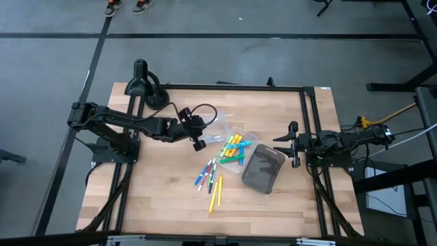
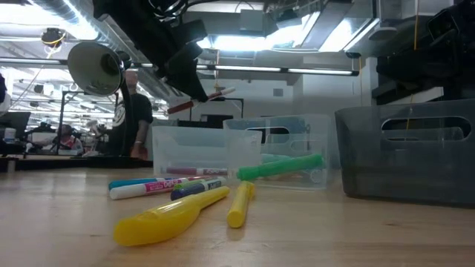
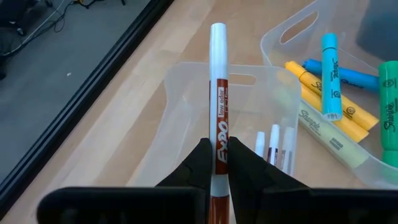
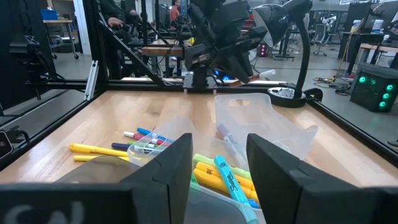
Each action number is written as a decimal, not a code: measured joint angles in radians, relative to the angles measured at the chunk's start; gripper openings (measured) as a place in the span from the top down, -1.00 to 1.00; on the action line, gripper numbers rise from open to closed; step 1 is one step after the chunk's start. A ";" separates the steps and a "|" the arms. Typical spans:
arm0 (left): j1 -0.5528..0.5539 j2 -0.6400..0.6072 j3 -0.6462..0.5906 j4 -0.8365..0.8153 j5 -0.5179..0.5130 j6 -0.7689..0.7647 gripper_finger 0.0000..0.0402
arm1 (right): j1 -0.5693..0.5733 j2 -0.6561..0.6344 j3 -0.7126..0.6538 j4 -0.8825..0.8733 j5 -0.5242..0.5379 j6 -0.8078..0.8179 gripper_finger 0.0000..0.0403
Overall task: Pick & Place Markers
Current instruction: Put the brown marker pen into the left transparent bin
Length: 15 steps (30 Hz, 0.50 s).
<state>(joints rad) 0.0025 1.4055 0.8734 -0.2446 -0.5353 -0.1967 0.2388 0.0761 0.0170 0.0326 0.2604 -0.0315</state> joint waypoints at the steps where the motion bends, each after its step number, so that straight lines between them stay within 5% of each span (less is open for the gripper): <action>1: 0.000 0.000 0.000 0.000 0.005 -0.001 0.87 | 0.000 0.000 0.000 0.000 0.000 0.000 0.25; 15: 0.001 0.000 0.000 0.000 0.029 0.000 0.87 | 0.000 0.000 0.000 0.000 0.000 0.000 0.25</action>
<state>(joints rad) 0.0032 1.4059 0.8734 -0.2443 -0.5058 -0.1964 0.2387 0.0758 0.0170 0.0326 0.2604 -0.0315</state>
